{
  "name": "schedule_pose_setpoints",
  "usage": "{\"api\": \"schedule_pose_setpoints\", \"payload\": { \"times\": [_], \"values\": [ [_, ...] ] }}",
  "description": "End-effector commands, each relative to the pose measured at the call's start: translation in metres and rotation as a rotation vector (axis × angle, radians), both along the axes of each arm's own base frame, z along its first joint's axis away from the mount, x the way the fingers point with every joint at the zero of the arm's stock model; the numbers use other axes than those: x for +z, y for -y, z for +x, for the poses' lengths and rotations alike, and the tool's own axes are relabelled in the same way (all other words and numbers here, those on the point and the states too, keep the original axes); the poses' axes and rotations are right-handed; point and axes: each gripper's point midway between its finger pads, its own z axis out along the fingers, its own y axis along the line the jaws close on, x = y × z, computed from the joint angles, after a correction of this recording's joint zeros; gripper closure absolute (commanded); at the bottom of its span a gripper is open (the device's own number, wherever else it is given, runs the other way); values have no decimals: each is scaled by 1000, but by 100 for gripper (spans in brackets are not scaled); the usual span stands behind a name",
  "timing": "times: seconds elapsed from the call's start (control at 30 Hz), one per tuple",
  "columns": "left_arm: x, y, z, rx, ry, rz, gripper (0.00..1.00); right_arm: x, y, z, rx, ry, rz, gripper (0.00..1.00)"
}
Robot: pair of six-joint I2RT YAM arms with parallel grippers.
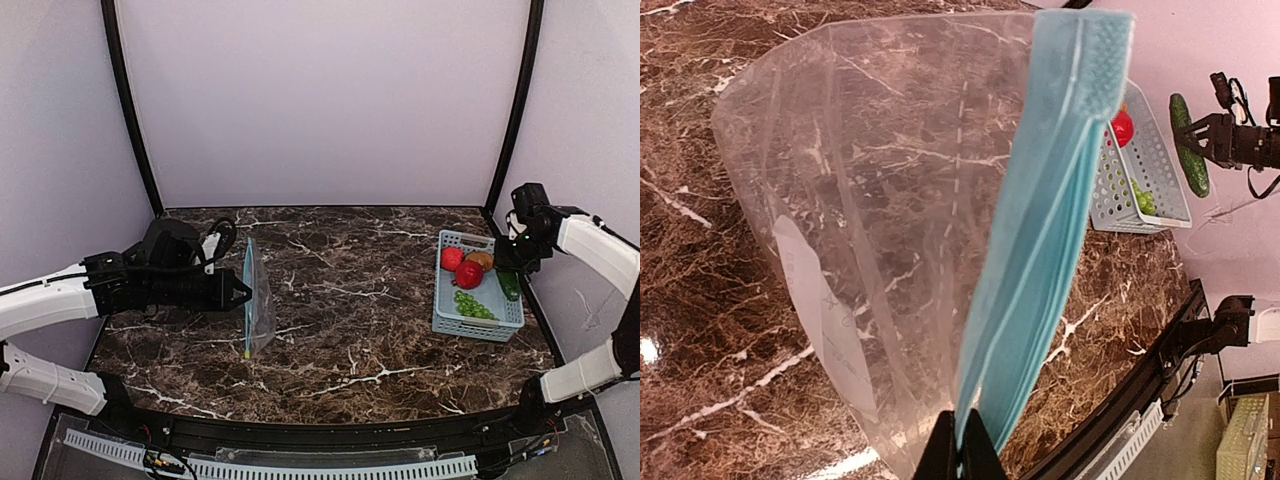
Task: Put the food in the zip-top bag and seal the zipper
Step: Pick up the fake vegetable from the bin, then place the fake vegetable in the zipper food storage bag.
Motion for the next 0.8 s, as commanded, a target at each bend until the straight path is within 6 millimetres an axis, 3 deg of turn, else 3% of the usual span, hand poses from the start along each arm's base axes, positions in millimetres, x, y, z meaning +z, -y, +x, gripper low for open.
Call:
{"api": "schedule_pose_setpoints", "payload": {
  "times": [0.0, 0.27, 0.53, 0.77],
  "values": [
    [14, 20, 1, -42, -13, -94, 99, 39, -28, -10, 58, 89, 166, 75],
    [9, 60, 1, -107, -51, -161, 99, 126, -131, -34, 323, 356, 568, 76],
    [2, 95, -1, -155, -74, -207, 99, 166, -215, -61, 467, 552, 829, 76],
    [18, 115, 2, -166, -77, -310, 99, 192, -275, -69, 554, 690, 894, 76]
  ]
}}
